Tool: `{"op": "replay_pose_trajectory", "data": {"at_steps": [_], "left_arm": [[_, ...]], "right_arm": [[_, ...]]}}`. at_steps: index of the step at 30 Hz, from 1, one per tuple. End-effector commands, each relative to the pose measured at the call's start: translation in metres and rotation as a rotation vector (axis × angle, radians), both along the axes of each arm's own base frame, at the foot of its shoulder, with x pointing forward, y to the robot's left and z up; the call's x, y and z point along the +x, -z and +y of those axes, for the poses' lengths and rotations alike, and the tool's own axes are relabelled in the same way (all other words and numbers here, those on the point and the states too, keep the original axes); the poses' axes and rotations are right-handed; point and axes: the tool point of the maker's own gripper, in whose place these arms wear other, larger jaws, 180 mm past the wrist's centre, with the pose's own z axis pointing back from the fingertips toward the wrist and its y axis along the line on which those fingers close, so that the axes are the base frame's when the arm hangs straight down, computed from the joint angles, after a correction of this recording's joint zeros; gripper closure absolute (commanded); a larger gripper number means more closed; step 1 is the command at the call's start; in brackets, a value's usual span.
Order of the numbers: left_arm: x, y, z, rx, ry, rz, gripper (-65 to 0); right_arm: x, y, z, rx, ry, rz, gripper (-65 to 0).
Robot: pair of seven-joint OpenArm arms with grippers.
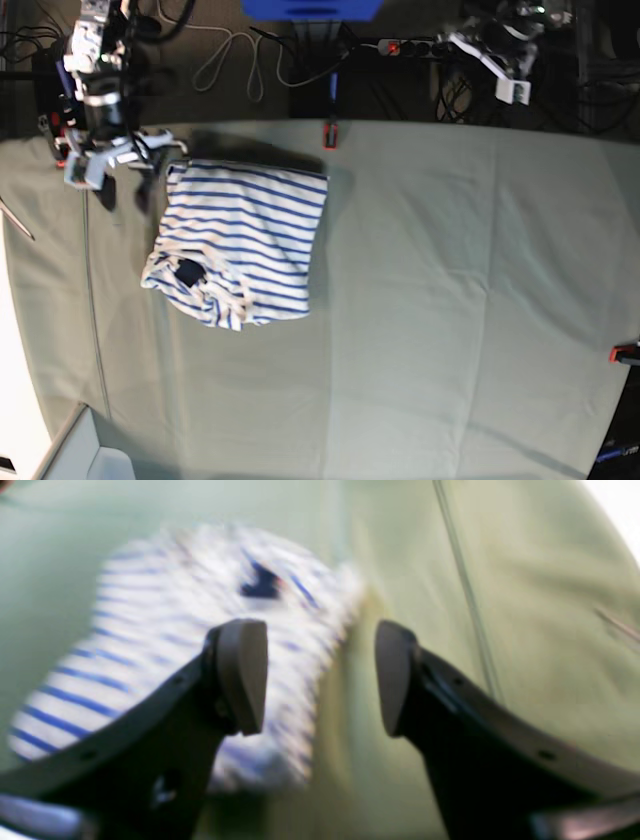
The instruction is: Layout the t-shirt on the table in an organized manner, then fold the t-shirt properly
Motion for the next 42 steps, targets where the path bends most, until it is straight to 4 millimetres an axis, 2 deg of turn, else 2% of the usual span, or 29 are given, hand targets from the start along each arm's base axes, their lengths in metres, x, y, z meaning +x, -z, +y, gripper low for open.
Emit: {"op": "replay_pose_trajectory", "data": {"at_steps": [1,4,6,9,11,14,16,20,21,25,28,30,33,34,39,42], "left_arm": [[0.015,0.0,-0.003,-0.016,0.009,-0.032,-30.6],[0.016,0.024,-0.014,-0.067,0.015,0.026,-12.7],[0.021,0.039,-0.013,-0.082,0.0,0.063,0.0],[0.028,0.056,-0.009,-0.107,-0.026,0.11,-1.5],[0.035,0.062,-0.008,-0.12,-0.042,0.117,0.0],[0.048,0.068,-0.007,-0.141,-0.103,0.064,0.0],[0.055,0.072,-0.007,-0.133,-0.105,0.027,0.0],[0.049,0.085,-0.015,-0.133,-0.087,0.028,0.0],[0.046,0.089,-0.016,-0.138,-0.097,0.036,0.0],[0.033,0.098,-0.022,-0.168,-0.15,0.065,0.0],[0.029,0.1,-0.019,-0.164,-0.153,0.077,0.0],[0.026,0.101,-0.022,-0.158,-0.133,0.087,0.0],[0.015,0.11,0.002,-0.027,-0.117,0.125,0.0],[0.004,0.114,0.008,0.016,-0.113,0.146,0.0],[-0.011,0.121,0.035,0.177,-0.138,0.192,0.0],[-0.014,0.123,0.038,0.216,-0.144,0.204,0.0]], "right_arm": [[-0.004,-0.003,-0.002,0.005,0.012,-0.02,-24.5],[-0.034,0.022,-0.011,0.016,0.058,0.069,-9.9],[-0.056,0.041,-0.013,0.038,0.098,0.133,0.0],[-0.085,0.069,-0.014,0.08,0.167,0.218,0.0],[-0.098,0.081,-0.014,0.099,0.204,0.239,0.0],[-0.119,0.103,-0.006,0.132,0.237,0.262,0.0],[-0.137,0.126,0.001,0.161,0.254,0.308,0.0],[-0.157,0.173,0.019,0.231,0.288,0.395,0.0],[-0.164,0.182,0.018,0.233,0.295,0.418,0.0],[-0.18,0.214,0.031,0.274,0.333,0.466,0.0],[-0.197,0.234,0.037,0.276,0.374,0.516,0.0],[-0.205,0.243,0.037,0.235,0.409,0.552,0.0],[-0.217,0.249,0.039,0.159,0.418,0.599,0.0],[-0.216,0.25,0.042,0.13,0.397,0.607,0.0],[-0.21,0.249,0.044,-0.066,0.231,0.64,0.0],[-0.202,0.248,0.045,-0.146,0.17,0.64,0.0]]}}
